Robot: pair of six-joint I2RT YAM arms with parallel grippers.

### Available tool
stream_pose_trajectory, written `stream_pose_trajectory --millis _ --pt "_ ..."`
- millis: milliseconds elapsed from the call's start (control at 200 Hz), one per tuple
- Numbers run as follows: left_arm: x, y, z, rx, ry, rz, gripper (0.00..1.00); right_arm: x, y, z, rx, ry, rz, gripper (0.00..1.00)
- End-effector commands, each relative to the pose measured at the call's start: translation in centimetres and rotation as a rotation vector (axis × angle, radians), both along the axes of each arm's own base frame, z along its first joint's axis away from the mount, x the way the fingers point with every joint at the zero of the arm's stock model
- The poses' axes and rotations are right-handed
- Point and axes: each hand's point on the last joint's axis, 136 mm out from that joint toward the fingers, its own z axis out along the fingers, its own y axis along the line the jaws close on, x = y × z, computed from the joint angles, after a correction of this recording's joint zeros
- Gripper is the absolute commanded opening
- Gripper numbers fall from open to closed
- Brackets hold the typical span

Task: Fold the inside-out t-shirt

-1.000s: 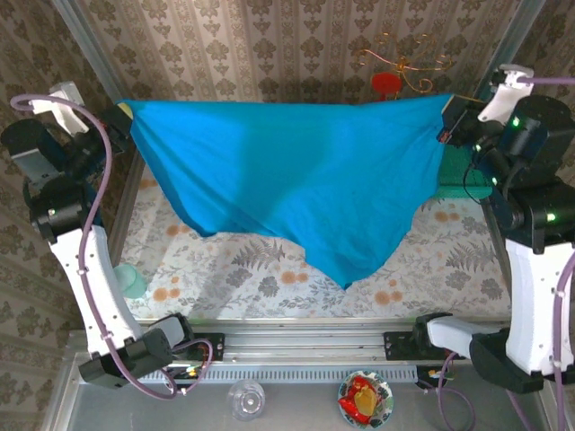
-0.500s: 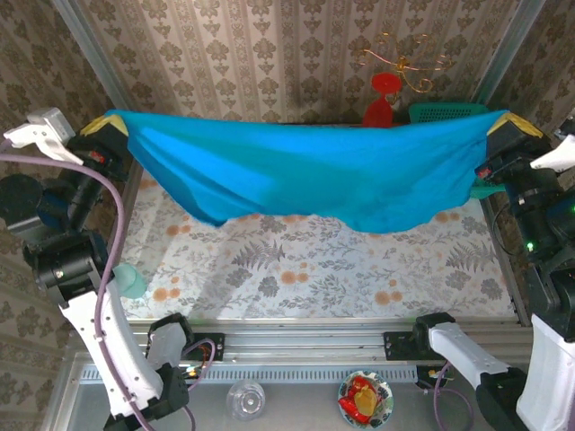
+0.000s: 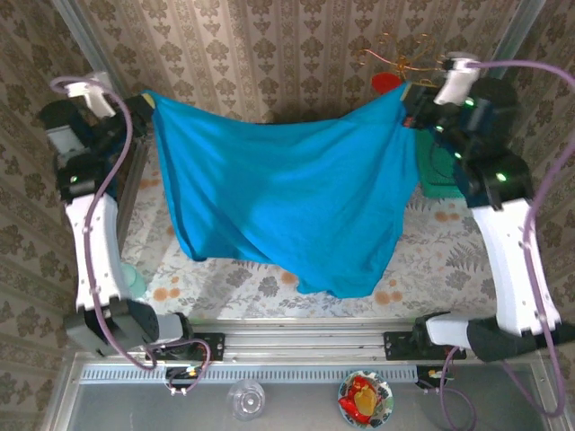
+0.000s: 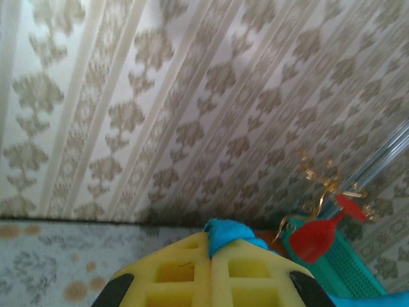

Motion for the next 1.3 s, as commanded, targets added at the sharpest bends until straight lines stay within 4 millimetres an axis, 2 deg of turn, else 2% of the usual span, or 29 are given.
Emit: stream_pose_trajectory --millis 0,140,175,215,240,270,380,435,525,595,665,730,885,1085,1175,1295 --pt "3.5 -0.2 -5.8 0.051 0.115 -0.013 0.0 4.9 4.4 -3.5 -0.069 0.027 0.112 0.0" --pt "8.9 0.4 -13.8 0.041 0.299 -0.013 0.0 11.8 7.7 -9.4 -0.113 0.167 0.148 0.0" --pt "9.7 0.8 -15.4 0.05 0.343 0.003 0.07 13.3 7.8 -10.8 -0.129 0.214 0.13 0.09" --pt "10.4 1.2 -16.8 0.065 0.38 0.025 0.2 14.6 7.6 -12.5 -0.152 0.278 0.095 0.25" --pt "10.7 1.6 -17.3 0.081 0.394 0.049 0.28 15.2 7.6 -13.6 -0.162 0.314 0.082 0.35" --pt "10.8 2.0 -17.5 0.095 0.402 0.067 0.34 15.6 7.6 -14.0 -0.166 0.34 0.073 0.41" --pt "9.9 2.4 -16.8 0.137 0.392 0.102 0.41 15.2 8.5 -15.8 -0.181 0.423 0.082 0.45" --pt "9.0 2.4 -16.5 0.157 0.391 0.106 0.42 14.2 9.1 -16.5 -0.193 0.438 0.097 0.46" --pt "6.9 2.4 -17.1 0.197 0.435 0.113 0.44 11.9 10.3 -18.1 -0.198 0.461 0.125 0.46" --pt "4.7 1.6 -18.1 0.24 0.489 0.097 0.44 9.5 11.1 -19.8 -0.18 0.491 0.156 0.47" --pt "2.2 0.7 -20.0 0.305 0.552 0.106 0.44 6.9 11.6 -21.8 -0.151 0.542 0.18 0.47" --pt "-0.2 -0.3 -22.0 0.348 0.605 0.099 0.44 4.2 11.9 -24.5 -0.13 0.623 0.199 0.47" --pt "-5.7 -1.3 -27.3 0.421 0.747 0.115 0.44 -2.7 13.2 -31.0 -0.108 0.818 0.271 0.46" --pt "-11.2 -1.4 -31.8 0.554 0.87 0.19 0.47 -11.5 15.2 -40.6 -0.093 1.091 0.34 0.47" --pt "-12.4 -1.5 -34.1 0.558 0.91 0.203 0.46 -12.8 15.7 -44.0 -0.022 1.164 0.34 0.49" --pt "-13.6 -0.8 -37.1 0.571 1.016 0.258 0.43 -13.4 14.8 -47.2 -0.02 1.225 0.283 0.49"
